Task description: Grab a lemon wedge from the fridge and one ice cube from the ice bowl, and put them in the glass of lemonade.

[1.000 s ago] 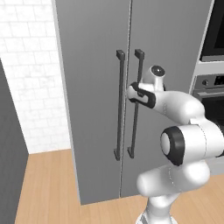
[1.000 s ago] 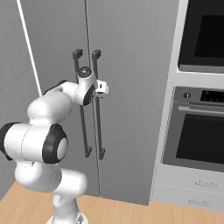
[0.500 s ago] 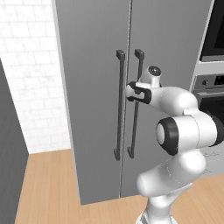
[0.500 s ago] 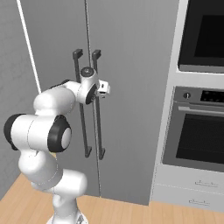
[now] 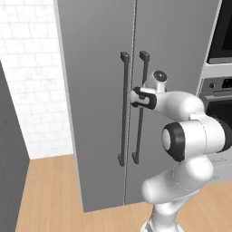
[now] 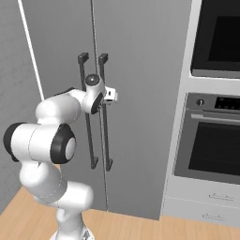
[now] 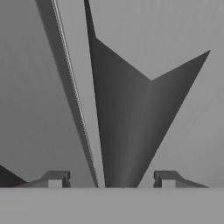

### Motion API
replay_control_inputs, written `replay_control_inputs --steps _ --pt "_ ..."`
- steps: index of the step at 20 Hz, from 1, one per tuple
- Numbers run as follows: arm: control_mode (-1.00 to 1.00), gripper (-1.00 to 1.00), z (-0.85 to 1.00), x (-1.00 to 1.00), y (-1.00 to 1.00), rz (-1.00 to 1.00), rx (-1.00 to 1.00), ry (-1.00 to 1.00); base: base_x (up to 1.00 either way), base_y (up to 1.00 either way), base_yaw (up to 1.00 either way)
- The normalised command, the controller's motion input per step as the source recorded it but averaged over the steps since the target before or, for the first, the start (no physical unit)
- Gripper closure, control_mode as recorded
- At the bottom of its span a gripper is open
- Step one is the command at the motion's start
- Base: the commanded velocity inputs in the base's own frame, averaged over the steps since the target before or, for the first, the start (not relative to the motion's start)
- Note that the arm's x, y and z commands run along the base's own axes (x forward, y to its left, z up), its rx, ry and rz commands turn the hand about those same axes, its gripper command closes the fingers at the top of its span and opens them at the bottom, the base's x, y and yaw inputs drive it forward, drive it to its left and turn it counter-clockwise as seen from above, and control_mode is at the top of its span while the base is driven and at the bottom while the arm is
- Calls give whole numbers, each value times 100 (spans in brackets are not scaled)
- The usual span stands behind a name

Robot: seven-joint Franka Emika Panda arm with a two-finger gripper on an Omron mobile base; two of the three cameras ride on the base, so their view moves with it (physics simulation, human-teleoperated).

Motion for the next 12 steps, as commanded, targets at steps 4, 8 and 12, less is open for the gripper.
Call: replay_control_inputs --steps 4,8,12 --pt "-100 100 -21 35 11 0 0 0 0 0 0" --pt "-100 100 -23 44 -16 -1 0 0 0 0 0" --pt "-100 100 -6 10 -71 -10 1 0 0 0 0"
